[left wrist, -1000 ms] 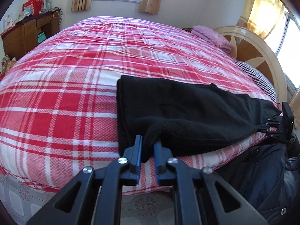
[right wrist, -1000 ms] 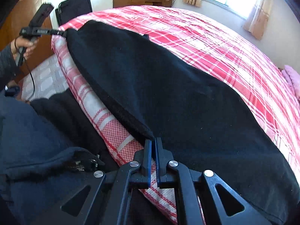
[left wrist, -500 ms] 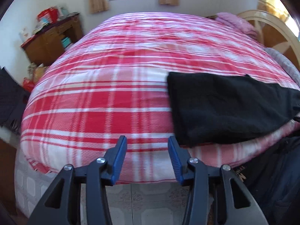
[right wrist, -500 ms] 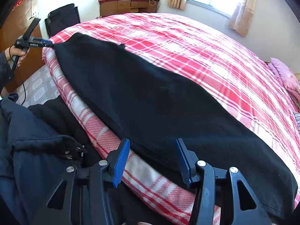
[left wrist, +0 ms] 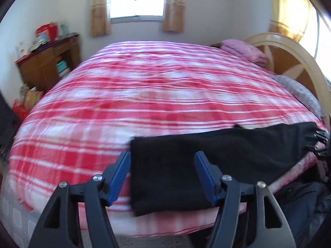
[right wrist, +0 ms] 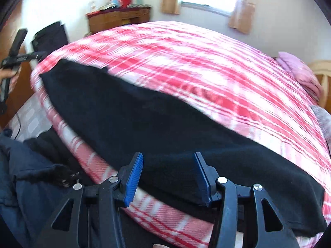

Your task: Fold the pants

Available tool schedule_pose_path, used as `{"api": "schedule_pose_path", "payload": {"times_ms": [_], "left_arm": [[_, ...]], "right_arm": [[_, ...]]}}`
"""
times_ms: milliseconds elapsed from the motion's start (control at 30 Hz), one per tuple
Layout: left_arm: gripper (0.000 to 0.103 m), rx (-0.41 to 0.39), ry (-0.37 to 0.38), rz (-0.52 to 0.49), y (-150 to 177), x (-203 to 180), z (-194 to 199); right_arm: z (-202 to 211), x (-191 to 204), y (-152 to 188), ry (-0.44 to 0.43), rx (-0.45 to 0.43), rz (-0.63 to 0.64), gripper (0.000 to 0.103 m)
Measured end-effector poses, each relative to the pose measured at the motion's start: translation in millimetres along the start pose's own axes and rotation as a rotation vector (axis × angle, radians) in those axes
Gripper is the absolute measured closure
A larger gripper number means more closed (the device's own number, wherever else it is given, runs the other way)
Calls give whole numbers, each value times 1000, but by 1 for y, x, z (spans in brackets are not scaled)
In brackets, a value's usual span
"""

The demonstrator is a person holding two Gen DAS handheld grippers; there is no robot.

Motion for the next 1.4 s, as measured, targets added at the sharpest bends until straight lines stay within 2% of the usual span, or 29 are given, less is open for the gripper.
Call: {"api": "schedule_pose_path", "payload": {"times_ms": [100,200,300,400,467,533,600,700,733,800,867,967,1133,1200,1333,1400], "left_arm": [[36,28,78,-85,-13,-52,-28],[36,67,163,-151,-23,-102,-59],[36,111,230,-208,-21,-147,-92],[36,162,294,-209,-9,-177,-115],[36,200,327,-213,3,-195,-126],[36,224,350,-228,12,-209,-132],[36,245,365,-245,21,-222,-137],[36,258,379,-232,28,-227,-141],[36,259,381,-224,30,-227,-141],[36,261,376,-214,31,-226,-147],[36,267,367,-199,35,-223,-152],[36,272,362,-180,38,-220,-155],[35,271,361,-193,40,-222,-156],[31,269,363,-202,41,-223,-157],[31,279,340,-249,44,-228,-156],[31,277,354,-259,40,-234,-152]], "right_arm": [[7,-42,0,62,-11,-98,51],[21,-99,7,179,-10,-197,51],[43,-176,21,311,-5,-357,51],[59,-263,52,414,20,-600,51],[56,-298,71,435,52,-711,51],[43,-321,91,414,100,-772,51],[27,-330,103,364,128,-807,52],[11,-329,108,239,126,-851,52],[6,-327,109,233,132,-845,52],[-6,-325,109,258,158,-803,60],[-10,-322,108,241,159,-786,80],[-8,-318,100,272,145,-739,88],[10,-330,81,358,54,-729,91],[0,-334,79,385,66,-711,91],[-23,-334,86,437,128,-664,90],[-19,-332,91,443,142,-668,84]]}}
Point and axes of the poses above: each gripper's, at about its wrist camera, not at the fingertips, and z roughly against the way its jaws point, x to its left, y to its underside, the point moved 9 cm from there along -z, roughly the way its jaws point, and after that the axes turned 13 degrees about y, right-handed, at the moved point
